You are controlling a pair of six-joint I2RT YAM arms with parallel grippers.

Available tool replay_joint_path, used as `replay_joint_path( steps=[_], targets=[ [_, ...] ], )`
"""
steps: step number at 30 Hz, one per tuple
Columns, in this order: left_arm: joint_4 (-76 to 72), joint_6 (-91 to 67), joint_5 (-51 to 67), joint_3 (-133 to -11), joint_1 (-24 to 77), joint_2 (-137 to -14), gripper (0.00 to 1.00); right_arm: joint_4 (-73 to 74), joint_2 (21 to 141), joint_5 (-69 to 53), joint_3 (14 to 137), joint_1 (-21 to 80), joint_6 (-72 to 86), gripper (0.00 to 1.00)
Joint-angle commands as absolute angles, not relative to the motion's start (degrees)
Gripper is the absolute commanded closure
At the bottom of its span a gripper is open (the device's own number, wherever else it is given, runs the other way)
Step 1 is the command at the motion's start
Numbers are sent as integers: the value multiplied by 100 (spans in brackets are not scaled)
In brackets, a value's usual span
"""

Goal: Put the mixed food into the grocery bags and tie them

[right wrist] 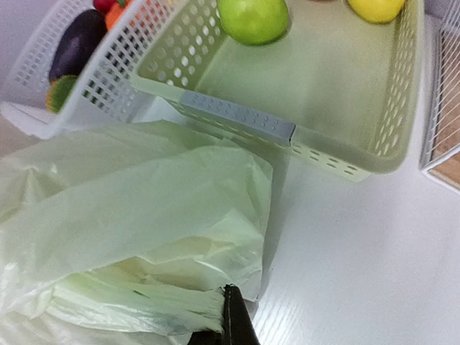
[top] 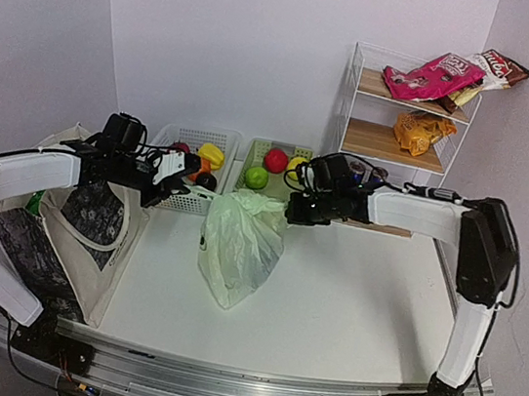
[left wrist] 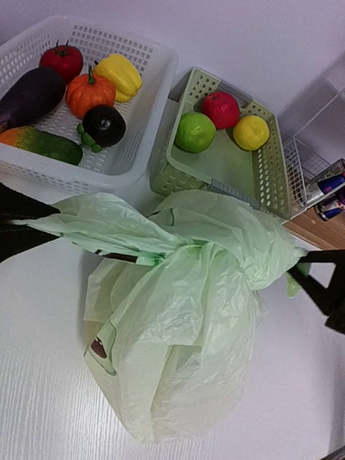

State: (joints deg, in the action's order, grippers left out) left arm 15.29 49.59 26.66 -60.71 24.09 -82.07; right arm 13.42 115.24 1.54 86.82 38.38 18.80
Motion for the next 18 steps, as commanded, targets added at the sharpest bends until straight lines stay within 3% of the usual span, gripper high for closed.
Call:
replay_joint_path(
  steps=[1,12,18],
  targets=[
    [1824,5043,3007,-5775,2399,-7678,100,1309,10273,598,8150,3776,1713,100],
    [2028,5441,2690,-5457,2391,-7532,100,1651,9487,1085,6883,3534,1900,100],
    [2110,5264,3178,-5525,2398,-7514,100,1653,9502,-91,6986,3518,1718,100]
  ],
)
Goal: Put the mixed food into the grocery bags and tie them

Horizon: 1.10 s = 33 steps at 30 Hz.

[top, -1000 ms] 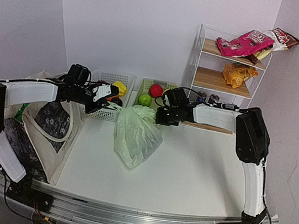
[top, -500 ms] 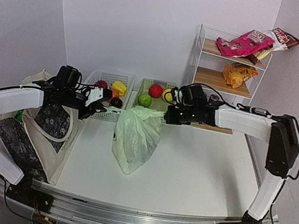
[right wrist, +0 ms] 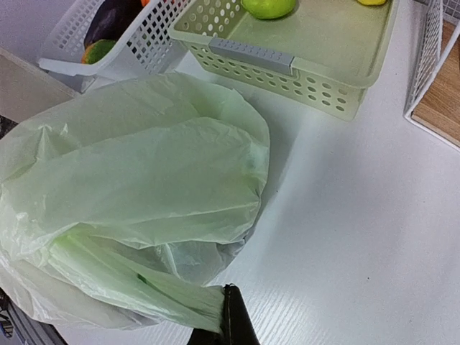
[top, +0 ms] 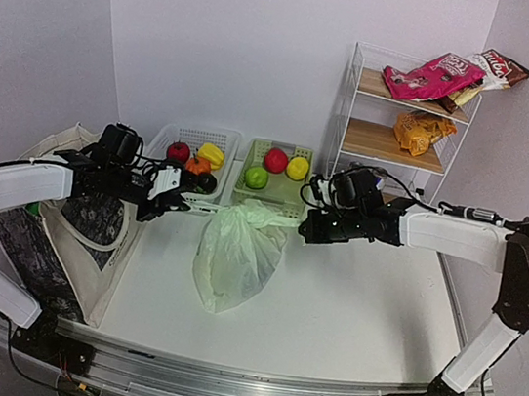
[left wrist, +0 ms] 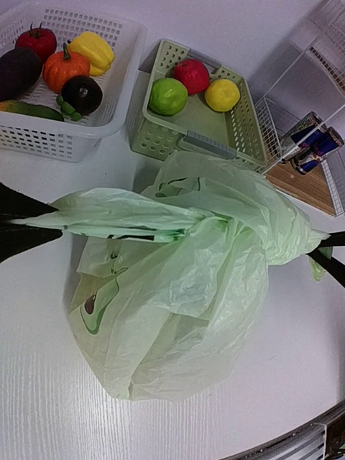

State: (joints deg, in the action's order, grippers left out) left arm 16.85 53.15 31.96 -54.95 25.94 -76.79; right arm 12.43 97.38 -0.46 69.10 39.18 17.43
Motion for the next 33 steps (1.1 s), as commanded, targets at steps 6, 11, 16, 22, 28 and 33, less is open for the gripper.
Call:
replay_joint_path(
  steps=[6,11,16,22,28,33],
  targets=[
    [2119,4729,3766,-5854,2395,-7337,53,1669,9341,-1184,7244,3521,1410,86],
    [2193,4093,4178,-6035,2395,-6907,25,1742,8968,-1565,7267,3505,1375,38],
    [1929,3051,4331,-6231,2396,-6340,17,2171,8589,-1945,7542,3423,1423,14],
    [1300,793,2732,-6671,2033,-5695,15,2456,7639,-393,6969,2974,1515,11],
    [1807,242,1655,-6726,833,-5089,14,3431,7269,827,6220,1813,1790,9],
    [1897,56,1888,-5929,336,-4277,14,3212,6671,1418,5111,1645,1374,8]
  ],
)
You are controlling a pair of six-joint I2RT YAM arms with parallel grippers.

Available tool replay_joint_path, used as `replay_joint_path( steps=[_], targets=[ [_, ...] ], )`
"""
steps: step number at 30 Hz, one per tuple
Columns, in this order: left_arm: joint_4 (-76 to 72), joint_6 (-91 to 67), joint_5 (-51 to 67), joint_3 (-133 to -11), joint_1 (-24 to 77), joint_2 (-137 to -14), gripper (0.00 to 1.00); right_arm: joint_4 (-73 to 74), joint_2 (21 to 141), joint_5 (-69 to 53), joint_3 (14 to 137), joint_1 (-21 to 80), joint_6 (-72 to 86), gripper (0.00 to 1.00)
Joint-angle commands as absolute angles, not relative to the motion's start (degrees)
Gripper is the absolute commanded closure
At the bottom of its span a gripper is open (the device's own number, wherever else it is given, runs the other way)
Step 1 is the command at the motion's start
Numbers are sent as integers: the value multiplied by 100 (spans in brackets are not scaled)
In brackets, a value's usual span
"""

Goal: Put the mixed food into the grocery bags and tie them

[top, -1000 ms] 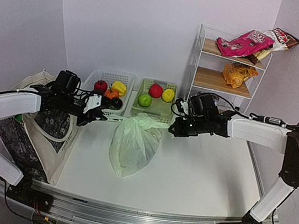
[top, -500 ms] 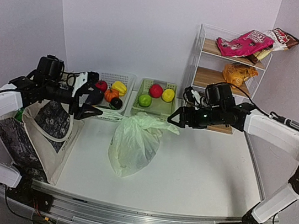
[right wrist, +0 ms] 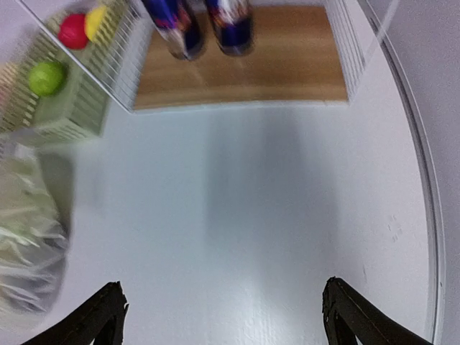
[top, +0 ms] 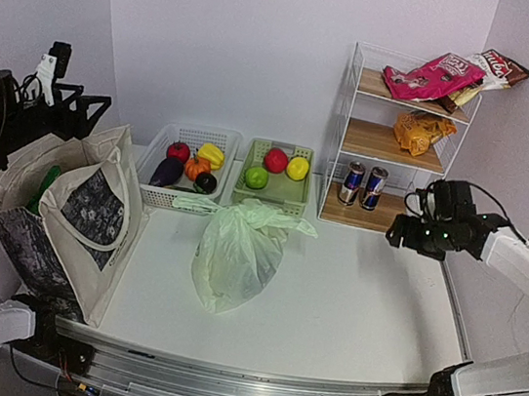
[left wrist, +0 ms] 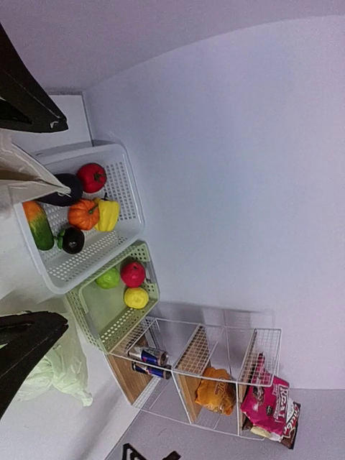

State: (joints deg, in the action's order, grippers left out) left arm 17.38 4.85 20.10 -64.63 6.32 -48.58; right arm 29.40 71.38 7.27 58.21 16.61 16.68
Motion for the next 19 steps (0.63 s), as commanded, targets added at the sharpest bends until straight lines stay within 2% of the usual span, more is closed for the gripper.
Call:
replay_joint_path(
  steps=[1,5,8,13,19],
  targets=[
    [1905,53,1905,-5795,274,-4132,14,3089,6499,1466,4867,1645,1216,8],
    [1914,57,1914,-5308,31,-3782,14,2134,5503,2022,3615,1645,1084,7],
    [1929,186,1951,-4898,18,-3661,13,1692,4873,3100,2992,1650,1961,6],
    [1897,170,2024,-4360,-158,-3555,13,1784,4408,3426,2687,1651,2505,6],
    [1854,110,2167,-4241,-220,-3533,13,1854,4668,3336,2810,1646,2484,10]
  ],
)
